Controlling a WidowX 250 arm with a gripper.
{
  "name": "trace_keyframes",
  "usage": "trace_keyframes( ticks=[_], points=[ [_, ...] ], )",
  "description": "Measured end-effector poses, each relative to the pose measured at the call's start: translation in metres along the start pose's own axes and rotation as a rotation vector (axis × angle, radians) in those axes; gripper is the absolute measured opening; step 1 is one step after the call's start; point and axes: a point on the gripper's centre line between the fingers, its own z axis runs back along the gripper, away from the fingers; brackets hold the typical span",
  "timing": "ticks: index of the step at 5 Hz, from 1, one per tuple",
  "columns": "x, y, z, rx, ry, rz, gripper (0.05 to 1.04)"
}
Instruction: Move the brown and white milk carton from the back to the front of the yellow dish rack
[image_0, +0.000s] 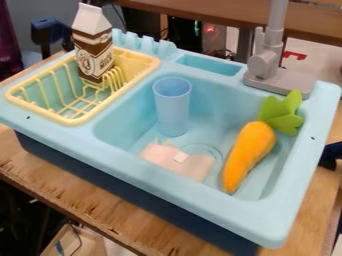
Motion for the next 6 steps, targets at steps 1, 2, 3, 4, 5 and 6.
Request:
trace_keyframes(
  ticks=[1,2,3,4,5,6],
  points=[
    [0.007,0.030,-0.004,0.001,0.009,0.025,1.001],
    [0.017,0.048,-0.013,-0.005,0.023,0.041,1.001],
    [0.026,0.053,-0.018,-0.007,0.021,0.024,1.001],
    [0.032,0.061,-0.027,-0.023,0.018,0.027,1.001],
    [0.035,0.065,-0.036,-0.036,0.029,0.026,1.001],
    [0.040,0.067,-0.044,-0.038,0.047,0.026,1.001]
  ],
)
